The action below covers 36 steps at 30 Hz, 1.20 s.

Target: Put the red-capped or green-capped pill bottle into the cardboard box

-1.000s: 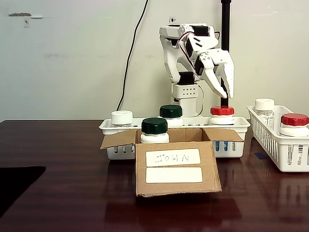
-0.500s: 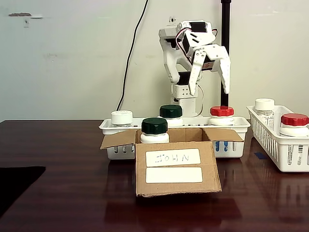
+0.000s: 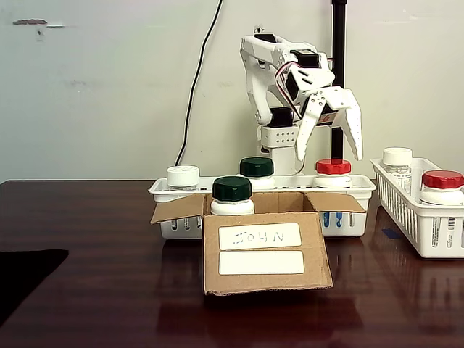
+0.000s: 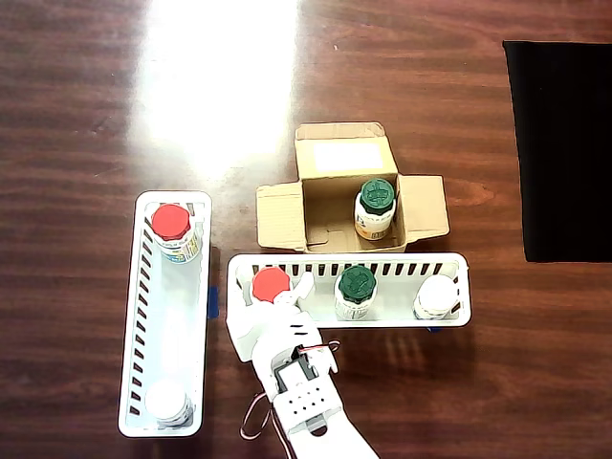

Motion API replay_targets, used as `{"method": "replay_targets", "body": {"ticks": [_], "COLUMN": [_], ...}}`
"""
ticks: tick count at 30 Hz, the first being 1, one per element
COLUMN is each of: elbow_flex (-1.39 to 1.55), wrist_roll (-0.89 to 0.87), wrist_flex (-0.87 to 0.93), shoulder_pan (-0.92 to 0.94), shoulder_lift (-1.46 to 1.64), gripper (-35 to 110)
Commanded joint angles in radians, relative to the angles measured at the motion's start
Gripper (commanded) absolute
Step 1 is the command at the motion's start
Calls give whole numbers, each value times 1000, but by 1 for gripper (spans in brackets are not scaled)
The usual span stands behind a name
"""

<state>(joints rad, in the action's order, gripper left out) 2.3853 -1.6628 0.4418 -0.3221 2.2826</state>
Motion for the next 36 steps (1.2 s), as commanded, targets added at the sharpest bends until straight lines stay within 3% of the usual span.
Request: {"method": "replay_targets", "body": {"ticks": [1, 9, 12, 15, 21, 22, 27, 36], "elbow_flex": [-20, -87, -95, -95, -112, -133, -256, -635], "wrist_roll": [0, -18, -26, -23, 0, 6, 38, 67], "wrist_flex": [-54, -138, -141, -141, -110, -78, 66, 439], "shoulder_pan": [-23, 14, 20, 20, 18, 18, 15, 29], "shoulder_lift": [-25, -175, -186, -176, -146, -144, -117, -118], "gripper": [89, 89, 80, 58, -4, -8, 6, 0]}}
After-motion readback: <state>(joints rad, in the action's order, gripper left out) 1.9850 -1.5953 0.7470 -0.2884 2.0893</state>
